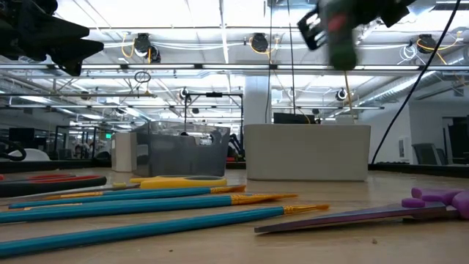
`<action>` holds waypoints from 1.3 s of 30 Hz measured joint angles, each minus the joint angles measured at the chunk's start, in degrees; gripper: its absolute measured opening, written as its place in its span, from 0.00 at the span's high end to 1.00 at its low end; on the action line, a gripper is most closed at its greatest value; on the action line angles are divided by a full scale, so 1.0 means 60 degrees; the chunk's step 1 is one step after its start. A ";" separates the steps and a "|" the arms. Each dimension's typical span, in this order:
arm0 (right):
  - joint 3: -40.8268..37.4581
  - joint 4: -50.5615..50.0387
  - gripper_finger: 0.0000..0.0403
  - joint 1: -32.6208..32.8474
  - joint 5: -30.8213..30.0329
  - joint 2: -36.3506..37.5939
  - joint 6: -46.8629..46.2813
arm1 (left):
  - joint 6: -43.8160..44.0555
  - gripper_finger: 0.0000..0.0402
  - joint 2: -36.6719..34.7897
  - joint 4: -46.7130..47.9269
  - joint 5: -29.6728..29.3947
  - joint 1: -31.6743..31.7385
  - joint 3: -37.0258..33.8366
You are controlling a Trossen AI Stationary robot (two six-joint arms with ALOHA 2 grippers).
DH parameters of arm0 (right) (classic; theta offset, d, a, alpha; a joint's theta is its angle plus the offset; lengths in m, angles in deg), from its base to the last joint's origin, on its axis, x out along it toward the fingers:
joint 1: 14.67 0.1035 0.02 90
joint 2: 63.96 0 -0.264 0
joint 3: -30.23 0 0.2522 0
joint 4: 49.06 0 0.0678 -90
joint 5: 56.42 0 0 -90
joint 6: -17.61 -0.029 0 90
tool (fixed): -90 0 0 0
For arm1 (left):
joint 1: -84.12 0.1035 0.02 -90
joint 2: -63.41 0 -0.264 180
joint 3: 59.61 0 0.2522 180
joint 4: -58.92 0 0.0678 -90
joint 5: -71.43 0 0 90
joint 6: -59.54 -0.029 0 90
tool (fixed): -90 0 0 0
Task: Pick & Place Paint Supplies
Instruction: Put the green paint bottle into the gray bin
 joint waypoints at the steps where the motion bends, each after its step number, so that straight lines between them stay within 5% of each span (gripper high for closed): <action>1: 0.0000 0.0047 0.74 0.0134 0.0502 0.0000 -0.0004 | 0.0000 0.50 -0.0004 0.0000 0.0000 0.0000 0.0000; 9: 0.0000 0.0047 0.74 0.1784 0.1996 0.0000 0.0296 | 0.0003 0.50 -0.0004 0.0000 0.0000 0.0001 0.0000; 18: 0.0000 0.0047 0.74 0.3611 0.1817 0.0000 0.1049 | 0.0004 0.50 0.0000 -0.0004 0.0000 0.0004 0.0000; 21: -0.0008 0.0188 0.74 0.3970 0.0921 -0.0003 0.1063 | 0.0001 0.50 -0.0003 0.0000 0.0000 0.0000 0.0000; 30: -0.1591 0.4894 0.74 0.3864 -0.0089 -0.0004 -0.0732 | 0.0000 0.50 -0.0004 -0.0002 0.0000 0.0002 0.0000; 39: -0.3048 0.8165 0.74 0.3294 0.0511 -0.0004 -0.2330 | 0.0002 0.50 -0.0003 -0.0004 0.0000 0.0000 0.0000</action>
